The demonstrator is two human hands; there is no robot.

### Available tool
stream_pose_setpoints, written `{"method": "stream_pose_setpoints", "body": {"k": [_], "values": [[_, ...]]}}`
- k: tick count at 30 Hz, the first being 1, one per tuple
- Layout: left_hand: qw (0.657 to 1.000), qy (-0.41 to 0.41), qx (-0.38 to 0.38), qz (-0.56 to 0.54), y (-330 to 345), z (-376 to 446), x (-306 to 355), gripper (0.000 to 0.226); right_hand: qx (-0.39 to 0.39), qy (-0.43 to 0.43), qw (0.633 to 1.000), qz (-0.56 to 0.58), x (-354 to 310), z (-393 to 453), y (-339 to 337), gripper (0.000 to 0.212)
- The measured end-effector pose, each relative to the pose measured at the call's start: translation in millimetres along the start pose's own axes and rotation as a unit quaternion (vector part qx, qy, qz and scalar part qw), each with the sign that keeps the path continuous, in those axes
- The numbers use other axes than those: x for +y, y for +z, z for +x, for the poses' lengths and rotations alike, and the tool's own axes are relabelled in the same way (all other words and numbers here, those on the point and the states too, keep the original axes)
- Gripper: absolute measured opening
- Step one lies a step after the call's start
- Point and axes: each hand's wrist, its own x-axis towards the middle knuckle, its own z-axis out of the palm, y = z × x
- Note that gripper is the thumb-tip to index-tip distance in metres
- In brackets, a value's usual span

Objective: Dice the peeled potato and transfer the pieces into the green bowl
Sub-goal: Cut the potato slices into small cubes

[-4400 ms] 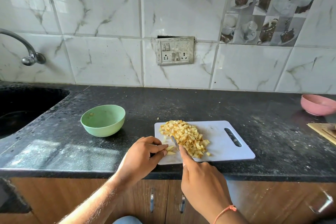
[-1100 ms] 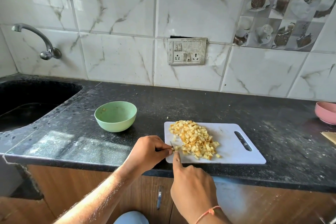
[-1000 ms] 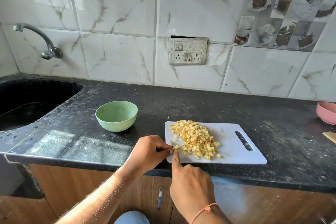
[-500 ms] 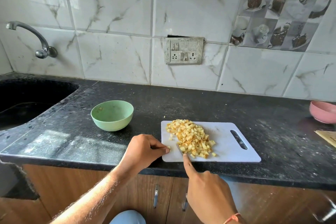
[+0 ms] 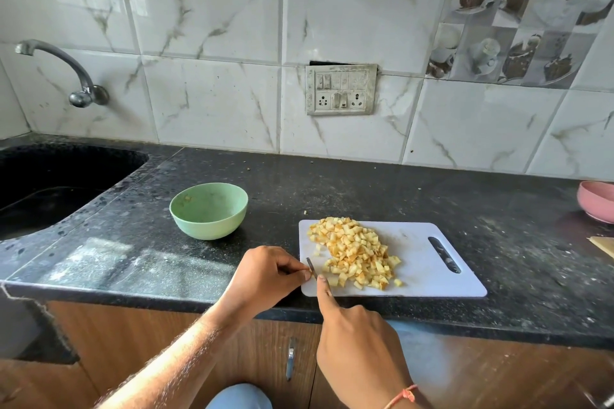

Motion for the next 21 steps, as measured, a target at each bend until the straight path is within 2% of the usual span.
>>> {"method": "stream_pose_setpoints", "body": {"k": [6, 12, 17, 21], "values": [[1.000, -0.002, -0.021, -0.016, -0.7, 3.9, -3.7, 0.014, -0.037, 0.005, 0.999, -0.037, -9.2, 7.0, -0.2, 0.077], [1.000, 0.005, -0.009, -0.006, 0.5, 2.9, -3.8, 0.010, -0.055, -0.002, 0.995, -0.079, -14.6, 11.4, 8.0, 0.077], [1.000, -0.008, -0.019, -0.003, -0.6, 3.7, -3.3, 0.011, -0.128, -0.001, 0.989, -0.077, -4.9, -3.3, -3.2, 0.084], [1.000, -0.016, -0.022, -0.003, -0.5, 3.5, -2.8, 0.011, -0.088, -0.005, 0.994, -0.060, 19.0, -10.0, -1.4, 0.085]]}}
